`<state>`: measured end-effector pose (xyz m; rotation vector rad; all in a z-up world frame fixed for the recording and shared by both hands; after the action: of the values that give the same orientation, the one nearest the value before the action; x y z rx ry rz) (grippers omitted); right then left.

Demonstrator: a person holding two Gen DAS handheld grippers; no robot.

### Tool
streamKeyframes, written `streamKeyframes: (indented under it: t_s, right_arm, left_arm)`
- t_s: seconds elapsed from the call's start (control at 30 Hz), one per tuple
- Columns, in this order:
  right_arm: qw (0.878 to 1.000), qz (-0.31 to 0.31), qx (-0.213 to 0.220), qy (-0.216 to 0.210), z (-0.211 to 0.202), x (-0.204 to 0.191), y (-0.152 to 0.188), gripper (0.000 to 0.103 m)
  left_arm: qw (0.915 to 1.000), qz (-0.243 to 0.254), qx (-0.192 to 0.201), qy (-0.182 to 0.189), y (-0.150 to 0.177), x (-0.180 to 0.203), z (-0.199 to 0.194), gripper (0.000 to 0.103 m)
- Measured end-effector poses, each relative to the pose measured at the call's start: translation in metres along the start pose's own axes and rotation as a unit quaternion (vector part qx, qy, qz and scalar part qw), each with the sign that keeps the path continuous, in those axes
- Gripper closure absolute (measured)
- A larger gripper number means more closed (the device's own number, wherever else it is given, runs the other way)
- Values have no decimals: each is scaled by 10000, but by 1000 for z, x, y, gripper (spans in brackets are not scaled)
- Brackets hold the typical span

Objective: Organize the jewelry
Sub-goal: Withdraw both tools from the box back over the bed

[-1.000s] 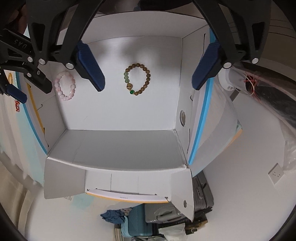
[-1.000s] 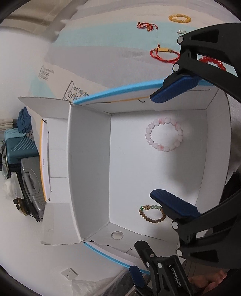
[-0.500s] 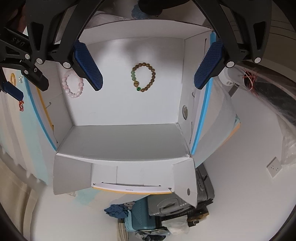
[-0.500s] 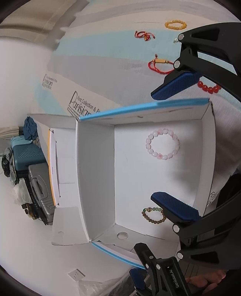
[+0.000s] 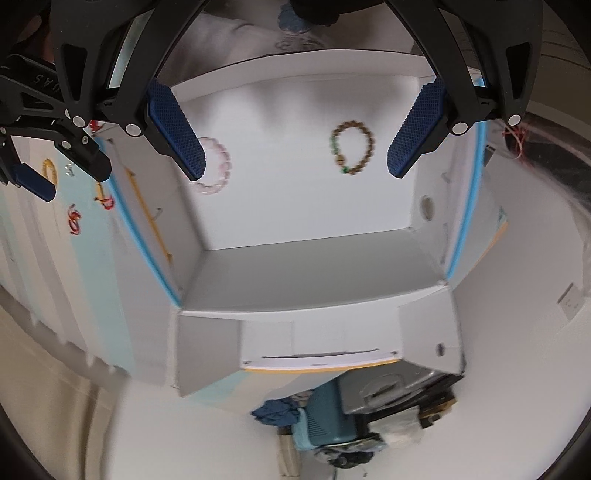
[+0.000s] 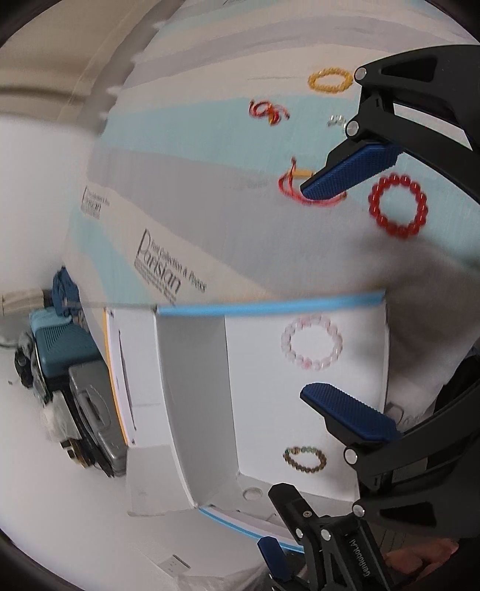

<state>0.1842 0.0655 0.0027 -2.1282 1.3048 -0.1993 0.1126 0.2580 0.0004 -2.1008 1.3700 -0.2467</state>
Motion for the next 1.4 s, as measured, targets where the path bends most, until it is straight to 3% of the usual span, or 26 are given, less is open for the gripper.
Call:
streamKeyframes:
  t_s: [0.63,1.4]
  right_arm:
    - [9945,749,481,561,-63,105,20,8]
    - [9807,1372,799,1138,-126,185,66,8]
  left_arm:
    - [9973,469,161,540,0,99,-21,6]
    - [9888,949,249,1120,22,193,-43,6]
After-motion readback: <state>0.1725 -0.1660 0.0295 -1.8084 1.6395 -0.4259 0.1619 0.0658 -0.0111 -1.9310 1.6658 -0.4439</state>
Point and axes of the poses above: each gripper's, at about its wrist camera, not at the fingertips, and z roughly the way its jaws point, x to its right, y to its underside, the point moved 7 cm from there along z, roughly the way its jaws point, and after that the axes turned 8 degrees about -y, right-handed, at the moved point
